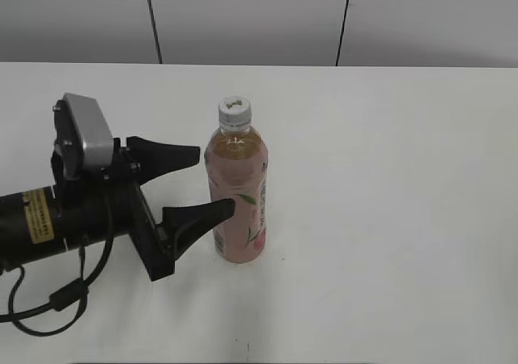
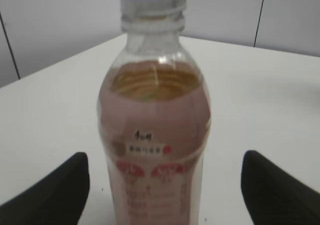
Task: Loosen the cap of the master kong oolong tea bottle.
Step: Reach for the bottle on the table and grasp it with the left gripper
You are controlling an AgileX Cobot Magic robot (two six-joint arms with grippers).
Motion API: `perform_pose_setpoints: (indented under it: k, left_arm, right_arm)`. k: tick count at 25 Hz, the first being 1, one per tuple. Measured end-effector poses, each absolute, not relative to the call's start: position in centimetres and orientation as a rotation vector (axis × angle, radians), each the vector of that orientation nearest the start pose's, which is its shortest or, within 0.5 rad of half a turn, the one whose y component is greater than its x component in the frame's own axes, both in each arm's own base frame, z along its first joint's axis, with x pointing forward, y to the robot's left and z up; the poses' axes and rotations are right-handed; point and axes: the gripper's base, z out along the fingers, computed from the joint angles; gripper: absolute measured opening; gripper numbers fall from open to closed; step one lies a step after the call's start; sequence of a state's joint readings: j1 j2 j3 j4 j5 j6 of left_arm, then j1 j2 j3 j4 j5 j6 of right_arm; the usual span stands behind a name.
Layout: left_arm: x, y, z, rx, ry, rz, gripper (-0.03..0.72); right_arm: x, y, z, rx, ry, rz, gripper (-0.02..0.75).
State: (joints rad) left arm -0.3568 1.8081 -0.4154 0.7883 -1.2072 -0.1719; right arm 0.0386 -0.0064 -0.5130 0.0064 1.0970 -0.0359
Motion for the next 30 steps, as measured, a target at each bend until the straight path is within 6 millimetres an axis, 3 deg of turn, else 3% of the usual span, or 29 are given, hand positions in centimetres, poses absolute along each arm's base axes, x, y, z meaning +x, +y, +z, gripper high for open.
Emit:
perform_pose_setpoints:
  k: [4,10,20,30]
  left_arm:
    - [22.9,-15.8,14.5,0.957,1.481,-0.781,0.554]
    - [23.1,-15.9,14.5,0.945,1.489,-0.769,0.554]
    - [23.1,-16.0,11.9,0.962,1.577,-0.801,0.554]
    - [24.6,-16.9,11.6,0.958,1.549,-0.806,0.554]
  right_arm:
    - [-0.9,0.0,27.8,-0.077,2.06,0.009,0.582]
    - [-0.9,0.0,27.8,-0.077,2.06,0.009,0.582]
    - [-0.9,0.0,27.8,-0.077,2.06,0.009,0.582]
    - [-0.9,0.0,27.8,-0.077,2.06,0.009,0.582]
